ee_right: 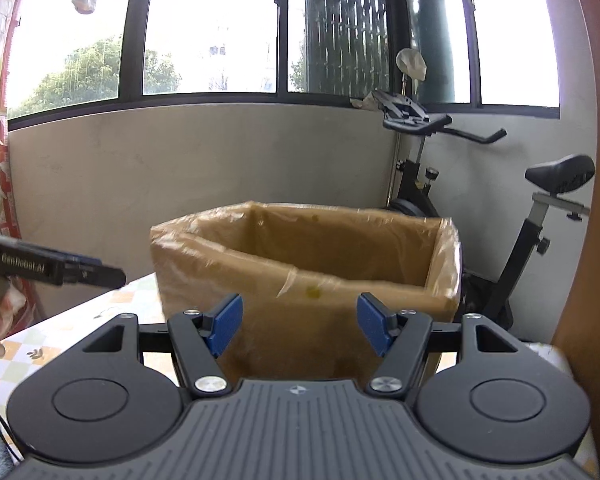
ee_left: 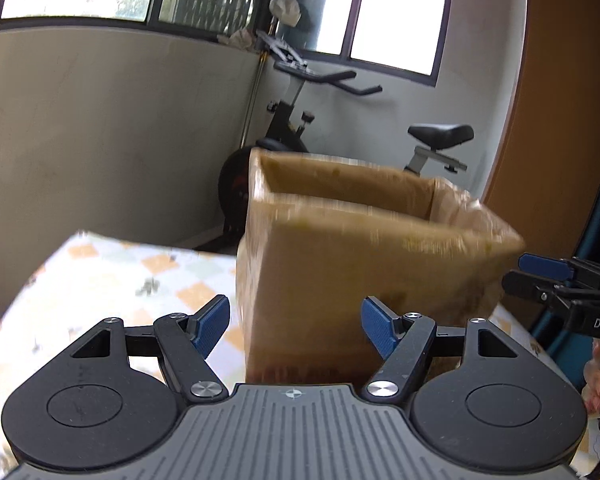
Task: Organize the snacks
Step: 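Withdraw both open tools from above the box, then grasp the yellow chip bag with the right tool while the left tool approaches the white-blue candy packet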
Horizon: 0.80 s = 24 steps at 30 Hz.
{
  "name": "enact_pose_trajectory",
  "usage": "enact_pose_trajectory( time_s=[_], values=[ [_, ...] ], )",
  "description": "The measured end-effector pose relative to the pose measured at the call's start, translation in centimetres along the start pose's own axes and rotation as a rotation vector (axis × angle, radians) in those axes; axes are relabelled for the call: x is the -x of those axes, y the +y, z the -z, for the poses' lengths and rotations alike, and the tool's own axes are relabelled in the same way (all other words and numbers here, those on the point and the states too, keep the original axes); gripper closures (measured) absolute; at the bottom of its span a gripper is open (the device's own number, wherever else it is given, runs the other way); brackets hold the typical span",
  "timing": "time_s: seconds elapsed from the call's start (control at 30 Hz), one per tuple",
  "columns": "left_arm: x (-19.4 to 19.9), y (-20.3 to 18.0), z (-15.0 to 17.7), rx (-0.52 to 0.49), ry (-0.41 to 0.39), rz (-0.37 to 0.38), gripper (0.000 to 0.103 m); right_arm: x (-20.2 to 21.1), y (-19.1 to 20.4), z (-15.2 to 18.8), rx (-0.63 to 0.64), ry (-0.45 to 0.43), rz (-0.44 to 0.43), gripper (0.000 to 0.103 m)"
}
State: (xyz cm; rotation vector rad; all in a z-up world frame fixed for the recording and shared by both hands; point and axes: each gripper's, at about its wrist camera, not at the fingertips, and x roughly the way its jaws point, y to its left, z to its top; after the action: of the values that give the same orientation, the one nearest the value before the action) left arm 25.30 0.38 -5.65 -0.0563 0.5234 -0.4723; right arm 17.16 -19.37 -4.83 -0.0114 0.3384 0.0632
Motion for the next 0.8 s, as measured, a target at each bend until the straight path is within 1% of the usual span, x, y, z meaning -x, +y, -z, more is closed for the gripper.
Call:
enact_pose_trajectory(
  time_s=[0.13,0.27,0.43,0.5,0.53,0.63,0.67,0.8],
  values=[
    [-0.3,0.4,2.2,0.038,0.039,-0.005,0.028,0.0,1.2,2.3,-0.025,0.050,-0.014,0.036],
    [-0.9,0.4,3.8,0.042,0.064,-0.030,0.028,-1.0,1.9,4.7,-0.072,0.135,-0.036,0.036],
    [-1.1,0.8,5.4,0.056,0.092,-0.049,0.028,-2.8,2.8,6.5,-0.089,0.231,-0.052,0.036],
    [-1.1,1.0,5.8,0.061,0.095,-0.057,0.028,-3.5,3.1,6.9,-0.085,0.253,-0.040,0.033],
    [-1.0,1.0,6.1,0.067,0.097,-0.058,0.028,-3.8,3.3,7.1,-0.084,0.269,-0.032,0.029],
    [-0.9,1.1,6.7,0.082,0.103,-0.060,0.028,-4.2,3.6,8.1,-0.079,0.319,-0.026,0.028],
    [-1.0,1.1,6.7,0.084,0.103,-0.061,0.028,-4.1,3.6,8.4,-0.083,0.333,-0.025,0.025],
    [-1.1,1.2,7.2,0.094,0.111,-0.064,0.028,-3.3,3.1,9.9,-0.130,0.377,-0.021,0.016]
  ],
)
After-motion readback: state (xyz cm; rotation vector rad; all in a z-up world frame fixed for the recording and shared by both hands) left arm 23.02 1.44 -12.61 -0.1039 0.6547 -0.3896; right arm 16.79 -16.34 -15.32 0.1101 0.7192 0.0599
